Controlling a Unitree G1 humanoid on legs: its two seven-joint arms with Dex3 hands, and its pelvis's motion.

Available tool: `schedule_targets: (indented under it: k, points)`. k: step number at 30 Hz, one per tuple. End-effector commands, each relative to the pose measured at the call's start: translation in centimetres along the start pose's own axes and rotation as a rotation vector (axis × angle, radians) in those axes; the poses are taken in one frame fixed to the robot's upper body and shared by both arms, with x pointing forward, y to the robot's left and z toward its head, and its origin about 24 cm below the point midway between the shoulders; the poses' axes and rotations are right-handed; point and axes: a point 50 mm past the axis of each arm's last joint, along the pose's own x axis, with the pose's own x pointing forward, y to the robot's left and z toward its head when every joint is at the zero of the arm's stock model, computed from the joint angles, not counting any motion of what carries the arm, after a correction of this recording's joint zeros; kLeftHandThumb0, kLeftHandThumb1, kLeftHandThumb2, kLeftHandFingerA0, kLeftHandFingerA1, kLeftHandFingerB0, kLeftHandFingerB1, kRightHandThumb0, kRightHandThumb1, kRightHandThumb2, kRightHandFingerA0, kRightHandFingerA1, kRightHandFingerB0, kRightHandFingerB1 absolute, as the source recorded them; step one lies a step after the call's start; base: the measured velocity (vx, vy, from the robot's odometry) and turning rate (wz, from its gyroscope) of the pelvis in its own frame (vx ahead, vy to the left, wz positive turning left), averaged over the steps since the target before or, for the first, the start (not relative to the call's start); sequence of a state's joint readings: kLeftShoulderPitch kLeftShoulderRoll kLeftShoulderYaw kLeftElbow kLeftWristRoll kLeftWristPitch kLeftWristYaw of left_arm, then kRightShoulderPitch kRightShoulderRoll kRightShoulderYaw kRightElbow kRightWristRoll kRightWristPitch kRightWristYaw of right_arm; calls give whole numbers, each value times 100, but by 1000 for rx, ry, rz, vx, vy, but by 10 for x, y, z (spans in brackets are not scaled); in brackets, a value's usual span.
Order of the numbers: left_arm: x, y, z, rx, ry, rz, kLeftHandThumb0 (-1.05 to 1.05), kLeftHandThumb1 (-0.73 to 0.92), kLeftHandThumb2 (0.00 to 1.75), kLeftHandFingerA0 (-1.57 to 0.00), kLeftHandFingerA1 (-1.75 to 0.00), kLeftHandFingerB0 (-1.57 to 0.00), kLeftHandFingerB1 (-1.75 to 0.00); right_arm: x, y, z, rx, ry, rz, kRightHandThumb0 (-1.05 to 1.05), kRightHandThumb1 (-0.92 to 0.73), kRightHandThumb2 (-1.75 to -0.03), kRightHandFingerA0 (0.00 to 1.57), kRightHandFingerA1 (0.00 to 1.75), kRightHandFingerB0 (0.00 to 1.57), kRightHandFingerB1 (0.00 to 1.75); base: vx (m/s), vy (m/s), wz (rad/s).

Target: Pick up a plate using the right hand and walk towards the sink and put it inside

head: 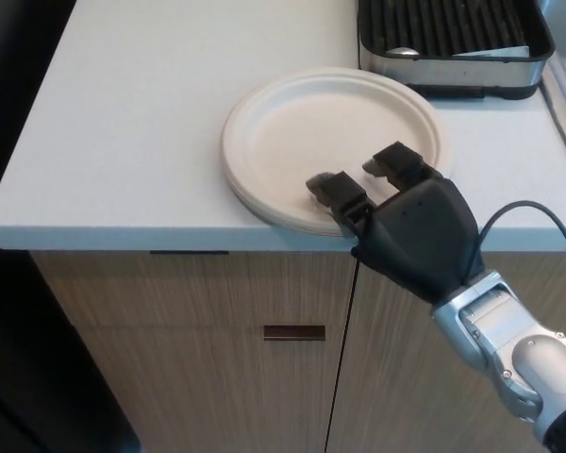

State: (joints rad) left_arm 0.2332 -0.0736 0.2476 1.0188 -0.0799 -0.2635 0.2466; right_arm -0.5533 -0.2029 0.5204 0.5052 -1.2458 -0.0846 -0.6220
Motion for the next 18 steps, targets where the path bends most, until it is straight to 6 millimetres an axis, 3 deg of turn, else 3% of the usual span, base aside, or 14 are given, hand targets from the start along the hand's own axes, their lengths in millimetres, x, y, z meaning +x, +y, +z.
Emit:
schedule_targets:
  k: [1, 2, 4, 5, 6, 9, 10, 11, 12, 13, 14, 15, 16, 18]
  points:
    - [-1, 9, 11, 3, -150, 31, 19, 59, 175, -105, -164, -83, -135, -7, -5, -4, 45, -55, -128, -32, -58, -72, 99, 130, 77, 59, 0, 0, 0]
    - [-1, 10, 10, 10, -143, 33, 6, 77, 140, -126, -131, -105, -116, -8, -6, -3, 47, -74, -156, -34, -58, -72, 101, 146, 86, 75, 0, 0, 0]
    - [-1, 10, 8, 14, -138, 32, 6, 77, 140, -126, -131, -105, -116, -8, -7, -2, 46, -87, -178, -34, -58, -72, 101, 146, 86, 75, 0, 0, 0]
    - [-1, 10, 8, 5, -135, 27, 0, 59, 154, -92, -167, -81, -140, -9, -9, -2, 58, -86, -197, -34, -54, -69, 95, 148, 89, 79, 0, 0, 0]
    - [-1, 9, 7, 0, -135, 23, -3, 71, 133, -123, -126, -107, -115, -9, -10, -2, 64, -83, -209, -34, -53, -69, 94, 151, 90, 80, 0, 0, 0]
    - [-3, 8, 6, -7, -138, 16, 5, 79, 143, -134, -136, -114, -122, -10, -12, -4, 68, -66, -229, -36, -48, -63, 99, 156, 95, 79, 0, 0, 0]
    - [-4, 8, 5, 9, -140, 18, 17, 59, 171, -101, -165, -84, -134, -11, -12, -4, 70, -67, -226, -36, -48, -63, 97, 165, 93, 83, 0, 0, 0]
    - [-4, 9, 4, 29, -141, 20, 17, 59, 171, -101, -165, -84, -134, -12, -12, -4, 73, -70, -222, -36, -48, -63, 97, 165, 93, 83, 0, 0, 0]
    - [-4, 10, 3, 44, -136, 19, 11, 78, 143, -128, -133, -104, -117, -13, -12, -6, 71, -73, -231, -36, -48, -67, 97, 168, 91, 90, 0, 0, 0]
    - [-4, 10, 3, 46, -136, 19, 11, 78, 143, -128, -133, -104, -117, -13, -12, -6, 72, -74, -233, -36, -48, -67, 97, 168, 91, 90, 0, 0, 0]
    - [-4, 11, 2, 39, -132, 12, 15, 57, 171, -100, -164, -83, -134, -15, -13, -6, 72, -78, -255, -34, -45, -70, 100, 168, 92, 96, 0, 0, 0]
    - [-4, 12, 2, 38, -132, 12, 15, 57, 171, -100, -164, -83, -134, -15, -13, -6, 73, -79, -259, -34, -45, -70, 100, 168, 92, 96, 0, 0, 0]
    - [-4, 12, 1, 39, -130, 15, 0, 72, 134, -123, -126, -105, -114, -16, -13, -7, 77, -74, -268, -30, -40, -97, 118, 127, 89, 99, 0, 0, 0]
    - [-4, 14, 0, 40, -127, 19, 0, 72, 134, -123, -126, -105, -114, -18, -14, -9, 82, -67, -283, -30, -40, -97, 118, 127, 89, 99, 0, 0, 0]
